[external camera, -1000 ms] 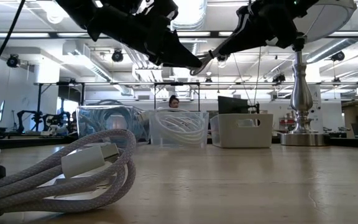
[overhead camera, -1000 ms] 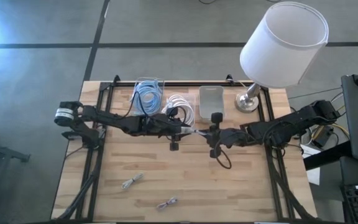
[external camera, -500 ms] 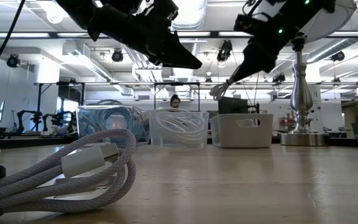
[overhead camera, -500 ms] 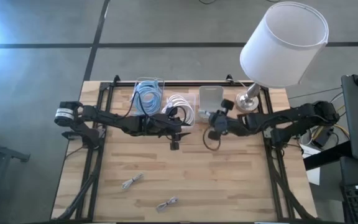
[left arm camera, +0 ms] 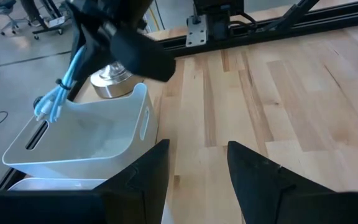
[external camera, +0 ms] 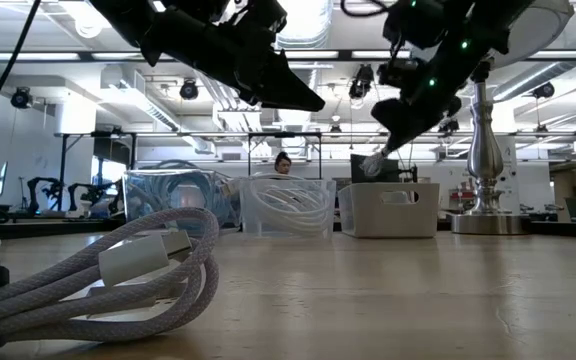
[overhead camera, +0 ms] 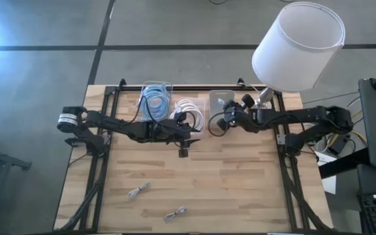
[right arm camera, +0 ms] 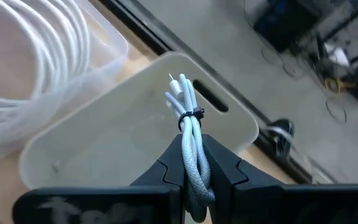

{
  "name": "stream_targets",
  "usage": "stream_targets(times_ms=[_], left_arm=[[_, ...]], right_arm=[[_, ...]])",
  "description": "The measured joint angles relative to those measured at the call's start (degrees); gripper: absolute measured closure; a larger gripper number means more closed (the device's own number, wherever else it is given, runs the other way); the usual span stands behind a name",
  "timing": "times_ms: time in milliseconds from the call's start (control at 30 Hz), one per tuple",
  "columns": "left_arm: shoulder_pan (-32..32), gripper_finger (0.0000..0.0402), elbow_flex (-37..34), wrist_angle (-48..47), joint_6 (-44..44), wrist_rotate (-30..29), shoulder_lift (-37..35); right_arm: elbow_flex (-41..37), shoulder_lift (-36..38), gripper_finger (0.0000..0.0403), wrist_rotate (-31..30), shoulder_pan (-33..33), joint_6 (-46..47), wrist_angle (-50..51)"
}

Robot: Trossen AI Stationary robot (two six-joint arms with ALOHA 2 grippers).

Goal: Pick & Place USB Port
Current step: Put the blue charger cable into the white bin, then put the white charger cable into the white bin

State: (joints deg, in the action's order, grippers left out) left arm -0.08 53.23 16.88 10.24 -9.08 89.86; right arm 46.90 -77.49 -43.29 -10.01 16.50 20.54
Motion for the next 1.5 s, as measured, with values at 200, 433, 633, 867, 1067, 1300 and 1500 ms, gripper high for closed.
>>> stream_targets(times_ms=[200, 433, 633, 867, 1067, 1300, 1500], left_arm=[[-0.01, 0.0236, 0.00, -0.04, -0.25, 0.00, 0.00], [0.00, 0.0236, 0.00, -0.07, -0.44, 0.00, 0.00], [0.00, 0.0236, 0.00, -0.07, -0.44, 0.00, 0.02], [-0.02, 0.0236, 0.00, -0.45, -0.99, 0.01, 0.02], [0.00, 0.0236, 0.00, -2.07, -1.74, 0.02, 0.07], [0.00, 0.0236, -0.02, -3.06, -1.92, 0.00, 0.07], [-0.02, 0.0236, -0.02, -3.39, -1.92, 0.02, 0.07]], right_arm=[[-0.15, -5.09, 0.0374, 7.46, -3.77, 1.50, -0.43], [2.29, -10.09, 0.0374, 16.44, -9.14, 1.88, -1.06], [5.63, -14.17, 0.0374, 19.22, -12.29, 3.24, -1.23], [8.79, -20.79, 0.0374, 19.58, -13.64, 4.47, -1.15], [11.81, -22.49, 0.0354, 19.55, -13.63, 4.31, 0.72], [12.72, -22.45, 0.0300, 19.28, -13.63, 3.25, 0.89], [14.77, -22.32, 0.0268, 19.26, -13.63, 2.76, 4.10]])
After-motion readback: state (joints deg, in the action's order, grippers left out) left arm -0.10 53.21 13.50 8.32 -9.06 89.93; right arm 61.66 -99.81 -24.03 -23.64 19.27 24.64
